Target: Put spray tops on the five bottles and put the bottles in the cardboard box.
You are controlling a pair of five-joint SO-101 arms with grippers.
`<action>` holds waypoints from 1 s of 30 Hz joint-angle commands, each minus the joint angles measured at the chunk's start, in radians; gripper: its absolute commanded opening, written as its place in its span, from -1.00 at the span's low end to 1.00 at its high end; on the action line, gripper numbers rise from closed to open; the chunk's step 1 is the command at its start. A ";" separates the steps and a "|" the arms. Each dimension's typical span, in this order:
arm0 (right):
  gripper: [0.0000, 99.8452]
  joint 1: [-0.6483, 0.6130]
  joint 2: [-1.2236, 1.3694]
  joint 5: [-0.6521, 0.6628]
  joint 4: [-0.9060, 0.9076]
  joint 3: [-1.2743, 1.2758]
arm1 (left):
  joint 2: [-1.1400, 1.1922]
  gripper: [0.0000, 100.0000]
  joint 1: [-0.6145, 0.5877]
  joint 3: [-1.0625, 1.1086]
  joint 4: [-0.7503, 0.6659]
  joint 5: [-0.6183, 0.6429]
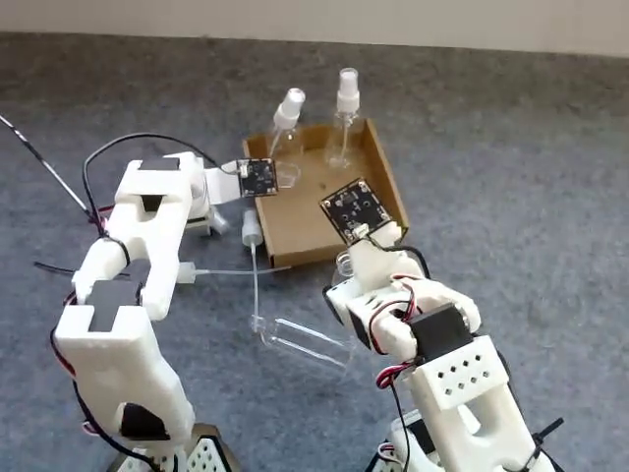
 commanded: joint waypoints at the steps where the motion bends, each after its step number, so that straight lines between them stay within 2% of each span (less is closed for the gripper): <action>1: -0.99 0.004 0.002 0.008 -0.002 -0.007 | -0.025 -0.60 -0.084 -0.065 0.101 -0.008; 4: -0.99 0.004 0.002 0.006 -0.002 -0.007 | -0.045 -0.60 -0.130 -0.077 0.170 0.023; 8: -0.99 0.004 0.002 0.005 -0.002 -0.007 | -0.061 -0.60 -0.177 -0.082 0.232 0.207; 11: -0.99 0.004 0.002 0.005 -0.002 -0.007 | -0.081 -0.59 -0.189 -0.082 0.272 0.275; 14: -0.99 0.004 0.002 0.005 -0.002 -0.007 | -0.128 -0.59 -0.176 -0.082 0.292 0.275; 20: -0.99 0.004 0.002 0.005 -0.002 -0.007 | -0.226 -0.53 -0.042 -0.067 0.302 0.276; 25: -0.99 0.004 0.002 0.008 -0.001 -0.007 | -0.209 -0.45 0.045 -0.051 0.316 0.273; 30: -0.99 0.005 0.002 0.008 -0.001 -0.007 | -0.111 -0.45 0.062 -0.054 0.315 0.206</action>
